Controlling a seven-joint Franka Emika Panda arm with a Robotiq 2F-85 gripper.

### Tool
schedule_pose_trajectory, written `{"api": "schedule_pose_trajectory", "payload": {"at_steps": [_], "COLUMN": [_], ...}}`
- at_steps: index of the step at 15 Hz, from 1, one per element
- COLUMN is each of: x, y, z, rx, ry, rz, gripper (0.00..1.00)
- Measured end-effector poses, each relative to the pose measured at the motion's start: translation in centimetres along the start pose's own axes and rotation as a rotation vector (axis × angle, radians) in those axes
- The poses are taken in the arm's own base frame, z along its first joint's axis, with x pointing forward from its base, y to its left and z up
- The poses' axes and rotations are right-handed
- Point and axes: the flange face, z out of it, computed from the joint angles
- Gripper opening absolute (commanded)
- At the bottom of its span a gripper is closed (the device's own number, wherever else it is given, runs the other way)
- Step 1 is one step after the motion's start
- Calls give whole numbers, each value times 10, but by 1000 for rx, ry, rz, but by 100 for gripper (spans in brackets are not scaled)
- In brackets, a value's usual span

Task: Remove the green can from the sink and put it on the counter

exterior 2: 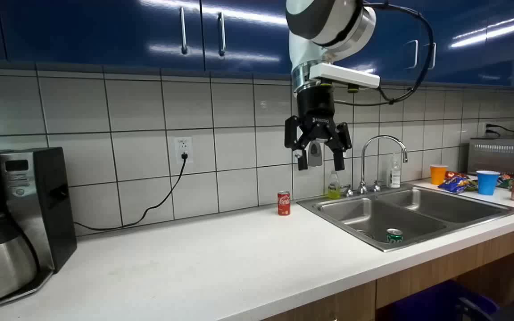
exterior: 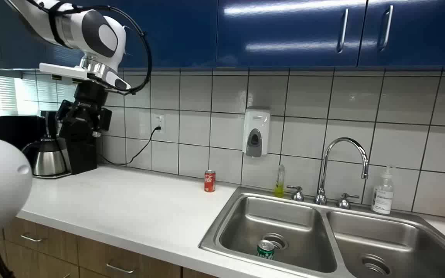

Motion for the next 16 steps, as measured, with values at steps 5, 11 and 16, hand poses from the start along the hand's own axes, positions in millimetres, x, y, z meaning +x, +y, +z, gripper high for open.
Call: {"api": "schedule_pose_trajectory", "payload": {"at_steps": [5,11,16], "x": [0,1,11], "y": [0,0,14], "z": [0,1,4], "rx": [0,0,15], "ry": [-1,-1,-1], "rz": [0,0,32], "gripper": [100,100,100]}}
